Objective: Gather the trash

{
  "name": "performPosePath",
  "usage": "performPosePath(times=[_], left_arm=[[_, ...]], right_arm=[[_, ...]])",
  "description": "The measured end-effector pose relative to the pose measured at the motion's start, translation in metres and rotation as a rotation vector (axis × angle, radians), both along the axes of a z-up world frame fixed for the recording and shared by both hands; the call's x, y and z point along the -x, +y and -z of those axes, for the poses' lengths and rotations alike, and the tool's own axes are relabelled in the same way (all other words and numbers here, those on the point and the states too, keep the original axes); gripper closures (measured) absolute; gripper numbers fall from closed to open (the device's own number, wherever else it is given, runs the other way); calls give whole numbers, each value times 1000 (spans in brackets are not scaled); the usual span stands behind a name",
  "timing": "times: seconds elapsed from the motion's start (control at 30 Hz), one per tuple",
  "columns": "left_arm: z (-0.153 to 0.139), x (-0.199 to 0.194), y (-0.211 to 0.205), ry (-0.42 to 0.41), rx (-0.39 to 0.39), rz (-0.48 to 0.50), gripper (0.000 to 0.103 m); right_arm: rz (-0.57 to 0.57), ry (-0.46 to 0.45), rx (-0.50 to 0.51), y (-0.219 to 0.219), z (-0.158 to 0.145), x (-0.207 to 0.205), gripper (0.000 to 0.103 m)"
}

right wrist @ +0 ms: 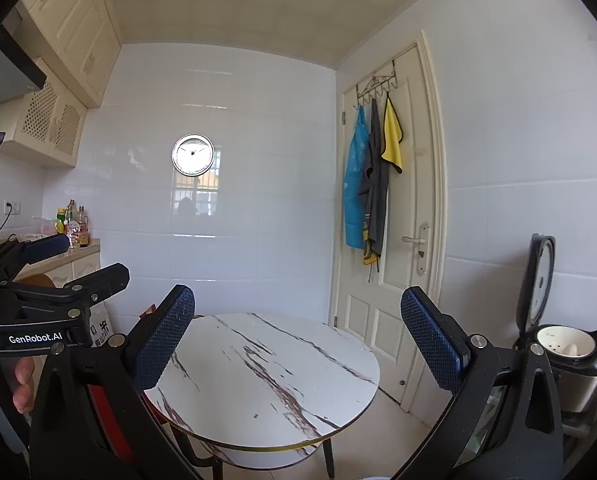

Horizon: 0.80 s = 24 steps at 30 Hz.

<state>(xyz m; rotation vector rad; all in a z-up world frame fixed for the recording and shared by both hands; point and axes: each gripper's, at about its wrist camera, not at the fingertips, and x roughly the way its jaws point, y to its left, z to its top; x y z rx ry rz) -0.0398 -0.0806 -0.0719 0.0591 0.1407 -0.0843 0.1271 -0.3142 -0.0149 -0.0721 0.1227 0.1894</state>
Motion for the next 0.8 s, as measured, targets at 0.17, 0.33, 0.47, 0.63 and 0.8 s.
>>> performPosePath(times=[0.17, 0.33, 0.47, 0.63, 0.8], left_arm=[[-1, -4, 0, 3, -3, 5, 1], [-1, -7, 3, 6, -4, 9, 1], [3, -5, 3, 2, -4, 7, 1], [5, -4, 4, 5, -6, 10, 1], [5, -4, 4, 6, -6, 11, 1]], right_arm=[[-1, 4, 1, -1, 0, 0, 0], [0, 12, 0, -1, 0, -1, 0], [2, 10, -1, -1, 0, -1, 0], [7, 18, -2, 0, 0, -2, 0], [14, 22, -2, 0, 0, -3, 0]])
